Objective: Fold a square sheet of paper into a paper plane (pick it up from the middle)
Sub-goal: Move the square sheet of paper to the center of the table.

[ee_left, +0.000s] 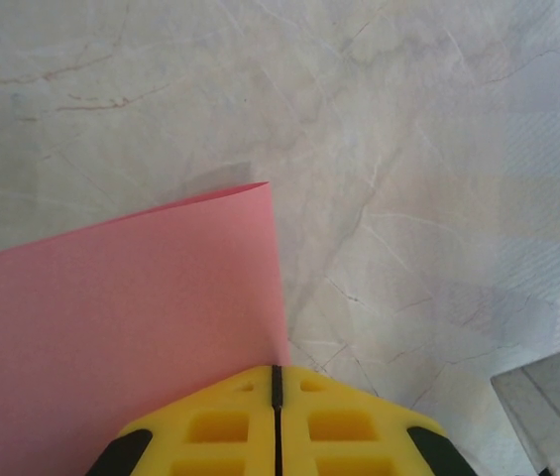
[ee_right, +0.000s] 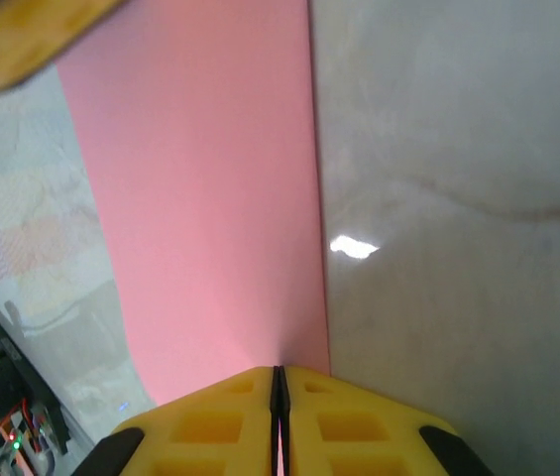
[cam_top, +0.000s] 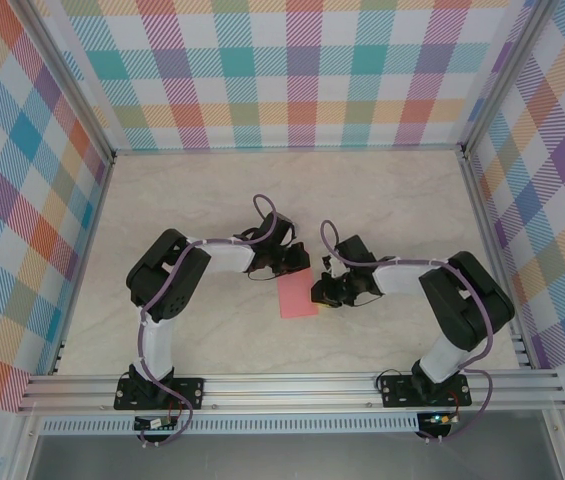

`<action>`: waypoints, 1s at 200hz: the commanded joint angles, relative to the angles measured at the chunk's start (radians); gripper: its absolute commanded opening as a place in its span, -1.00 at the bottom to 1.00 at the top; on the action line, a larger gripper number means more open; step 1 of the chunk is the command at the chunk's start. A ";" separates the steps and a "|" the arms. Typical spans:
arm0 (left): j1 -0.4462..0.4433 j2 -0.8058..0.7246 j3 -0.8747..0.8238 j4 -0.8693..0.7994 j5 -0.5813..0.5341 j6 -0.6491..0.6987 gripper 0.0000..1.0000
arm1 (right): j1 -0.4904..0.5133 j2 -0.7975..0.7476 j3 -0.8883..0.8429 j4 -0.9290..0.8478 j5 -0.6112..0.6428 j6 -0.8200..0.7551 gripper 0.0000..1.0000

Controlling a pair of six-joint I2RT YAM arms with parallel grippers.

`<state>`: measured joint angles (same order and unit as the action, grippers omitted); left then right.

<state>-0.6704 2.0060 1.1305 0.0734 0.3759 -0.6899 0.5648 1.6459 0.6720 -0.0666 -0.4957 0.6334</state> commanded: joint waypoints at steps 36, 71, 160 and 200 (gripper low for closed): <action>-0.008 0.042 -0.011 -0.075 -0.083 0.011 -0.87 | 0.023 -0.042 -0.073 -0.173 -0.044 -0.043 -0.79; -0.006 0.033 0.001 -0.057 -0.048 0.013 -0.87 | 0.024 -0.078 -0.065 -0.183 -0.024 -0.039 -0.79; -0.007 -0.174 0.020 -0.055 -0.048 -0.031 -0.51 | -0.006 -0.040 0.089 -0.113 0.074 -0.021 -0.76; -0.005 -0.283 -0.092 -0.098 -0.162 -0.035 -0.51 | 0.007 -0.011 0.074 -0.107 0.049 -0.001 -0.76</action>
<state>-0.6720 1.7779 1.1030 0.0303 0.2909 -0.7151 0.5583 1.6241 0.7498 -0.1749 -0.4213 0.6178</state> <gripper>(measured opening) 0.244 0.120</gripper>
